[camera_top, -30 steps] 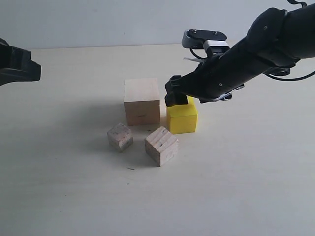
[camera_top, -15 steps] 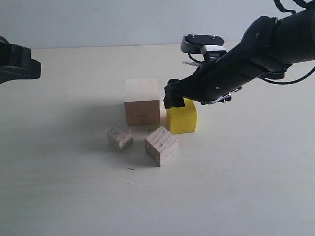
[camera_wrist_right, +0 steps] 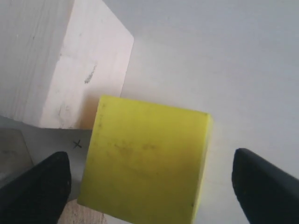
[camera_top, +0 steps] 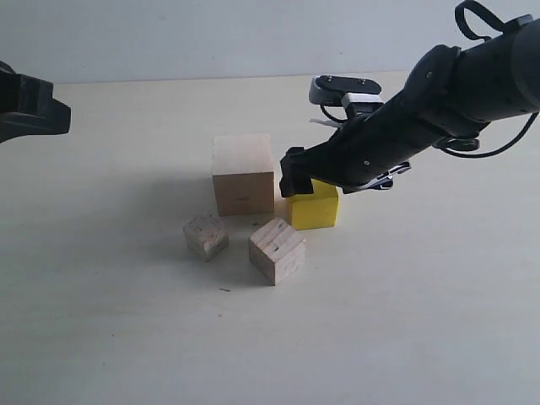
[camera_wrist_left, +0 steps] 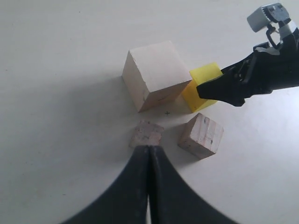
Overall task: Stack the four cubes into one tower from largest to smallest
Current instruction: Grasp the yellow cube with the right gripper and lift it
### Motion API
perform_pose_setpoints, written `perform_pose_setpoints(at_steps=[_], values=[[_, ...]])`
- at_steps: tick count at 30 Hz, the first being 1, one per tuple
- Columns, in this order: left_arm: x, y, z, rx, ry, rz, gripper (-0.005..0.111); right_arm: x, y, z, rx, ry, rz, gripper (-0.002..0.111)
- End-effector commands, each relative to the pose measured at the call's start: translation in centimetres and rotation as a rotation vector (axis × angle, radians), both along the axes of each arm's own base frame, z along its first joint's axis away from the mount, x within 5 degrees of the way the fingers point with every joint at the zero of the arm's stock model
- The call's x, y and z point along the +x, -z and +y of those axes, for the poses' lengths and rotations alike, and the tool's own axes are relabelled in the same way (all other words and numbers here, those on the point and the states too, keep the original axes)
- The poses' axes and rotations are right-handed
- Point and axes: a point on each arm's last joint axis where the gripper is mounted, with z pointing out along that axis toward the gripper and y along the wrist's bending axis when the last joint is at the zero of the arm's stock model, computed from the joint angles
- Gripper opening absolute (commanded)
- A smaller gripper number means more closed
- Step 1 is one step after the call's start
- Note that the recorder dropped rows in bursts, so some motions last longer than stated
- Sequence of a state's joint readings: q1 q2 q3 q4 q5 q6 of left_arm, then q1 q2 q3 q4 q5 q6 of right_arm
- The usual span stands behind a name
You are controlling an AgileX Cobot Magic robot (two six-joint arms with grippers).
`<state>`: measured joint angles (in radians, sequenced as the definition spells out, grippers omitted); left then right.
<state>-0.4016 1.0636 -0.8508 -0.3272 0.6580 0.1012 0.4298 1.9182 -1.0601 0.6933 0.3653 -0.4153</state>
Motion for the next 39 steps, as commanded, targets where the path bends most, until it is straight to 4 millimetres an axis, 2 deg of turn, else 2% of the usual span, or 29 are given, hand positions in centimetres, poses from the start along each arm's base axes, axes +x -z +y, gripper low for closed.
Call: perform_pose_setpoints(at_steps=[1,13,16,20,24,28,32,39], values=[[-0.1,-0.2,-0.1,0.000,0.012,-0.026,0.000,0.2,-0.1,0.1,0.004,0.005,-0.012,0.088],[-0.1,-0.2,-0.1,0.001,0.013,-0.028,0.000,0.1,1.0,0.1,-0.007,-0.001,0.028,0.088],[-0.1,-0.2,-0.1,0.002,0.014,-0.029,0.000,0.1,1.0,0.1,-0.007,-0.001,0.028,0.084],[-0.1,-0.2,-0.1,0.003,0.014,-0.027,0.000,0.0,1.1,0.2,-0.005,-0.003,0.037,0.064],[-0.2,-0.1,-0.1,0.005,0.016,-0.021,0.000,-0.2,0.6,0.2,0.008,0.002,0.058,0.031],[-0.2,-0.1,-0.1,0.005,0.016,-0.021,0.000,-0.4,-0.7,0.1,0.013,-0.018,0.033,0.001],[-0.2,-0.1,-0.1,0.005,0.016,-0.021,0.000,-0.6,-2.7,-0.3,-0.015,-0.039,-0.030,0.000],[-0.2,-0.1,-0.1,0.007,0.019,-0.016,0.000,-1.6,-6.9,-1.9,-0.096,0.036,-0.088,0.000]])
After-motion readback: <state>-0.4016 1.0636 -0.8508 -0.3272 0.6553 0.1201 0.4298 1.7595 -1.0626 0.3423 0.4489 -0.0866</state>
